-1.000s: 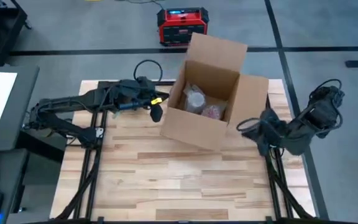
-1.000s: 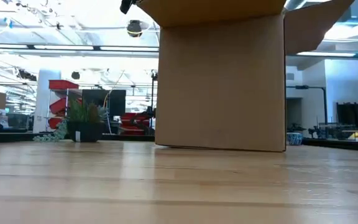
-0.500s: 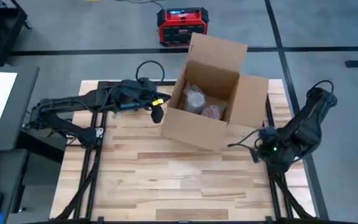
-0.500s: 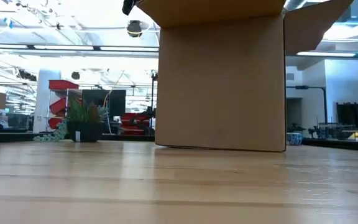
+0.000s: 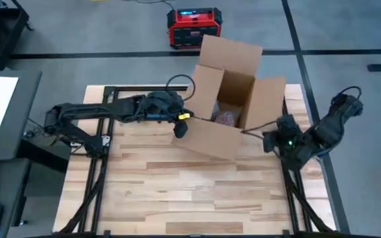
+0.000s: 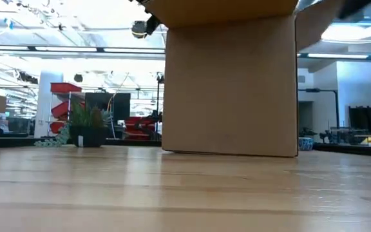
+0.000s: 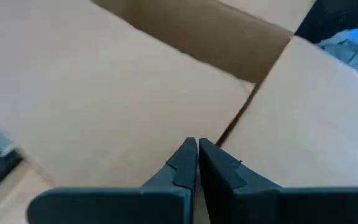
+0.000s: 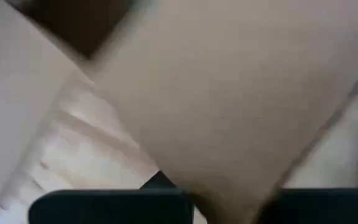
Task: Wrap mug
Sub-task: Close the cardboard box
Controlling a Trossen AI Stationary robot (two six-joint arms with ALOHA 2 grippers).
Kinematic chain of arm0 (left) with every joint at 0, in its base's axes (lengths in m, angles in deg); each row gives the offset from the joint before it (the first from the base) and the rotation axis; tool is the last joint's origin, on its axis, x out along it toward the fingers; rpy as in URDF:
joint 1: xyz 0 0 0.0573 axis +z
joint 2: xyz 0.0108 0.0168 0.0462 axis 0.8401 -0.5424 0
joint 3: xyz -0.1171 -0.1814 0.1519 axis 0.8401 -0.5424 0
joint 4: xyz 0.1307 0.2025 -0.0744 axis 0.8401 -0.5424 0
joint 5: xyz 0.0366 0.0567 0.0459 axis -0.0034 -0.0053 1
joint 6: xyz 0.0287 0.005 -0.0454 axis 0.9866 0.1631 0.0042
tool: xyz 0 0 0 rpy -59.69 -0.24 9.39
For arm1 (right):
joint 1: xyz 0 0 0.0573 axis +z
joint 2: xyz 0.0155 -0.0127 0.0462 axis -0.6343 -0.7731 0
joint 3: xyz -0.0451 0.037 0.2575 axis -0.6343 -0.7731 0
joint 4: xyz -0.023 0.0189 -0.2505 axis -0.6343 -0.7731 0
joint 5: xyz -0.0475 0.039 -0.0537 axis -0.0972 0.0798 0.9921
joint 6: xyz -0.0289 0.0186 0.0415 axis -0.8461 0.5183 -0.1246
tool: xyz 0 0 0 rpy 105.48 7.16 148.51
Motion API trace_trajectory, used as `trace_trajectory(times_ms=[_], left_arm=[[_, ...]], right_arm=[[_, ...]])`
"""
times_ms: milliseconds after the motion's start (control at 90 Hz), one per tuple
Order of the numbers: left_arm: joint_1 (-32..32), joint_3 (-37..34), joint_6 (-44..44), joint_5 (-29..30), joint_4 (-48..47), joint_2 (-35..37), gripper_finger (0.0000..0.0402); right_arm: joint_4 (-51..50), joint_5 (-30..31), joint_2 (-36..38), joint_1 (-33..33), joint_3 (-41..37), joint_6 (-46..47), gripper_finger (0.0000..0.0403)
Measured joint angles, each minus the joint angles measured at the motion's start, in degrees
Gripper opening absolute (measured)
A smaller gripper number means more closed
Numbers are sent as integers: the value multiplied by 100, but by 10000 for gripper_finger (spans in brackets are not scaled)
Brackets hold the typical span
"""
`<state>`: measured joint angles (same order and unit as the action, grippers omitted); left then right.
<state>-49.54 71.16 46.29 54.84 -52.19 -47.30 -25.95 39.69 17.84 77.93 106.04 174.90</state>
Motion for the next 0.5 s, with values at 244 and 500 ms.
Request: trace_trajectory(times_ms=[244,500], left_arm=[[41,0,-24,-101,356,-74,0],[96,0,-52,-120,747,-110,0]], right_arm=[[752,28,64,-1086,199,-2403,0],[1475,-604,7,-1875,174,-3889,0]])
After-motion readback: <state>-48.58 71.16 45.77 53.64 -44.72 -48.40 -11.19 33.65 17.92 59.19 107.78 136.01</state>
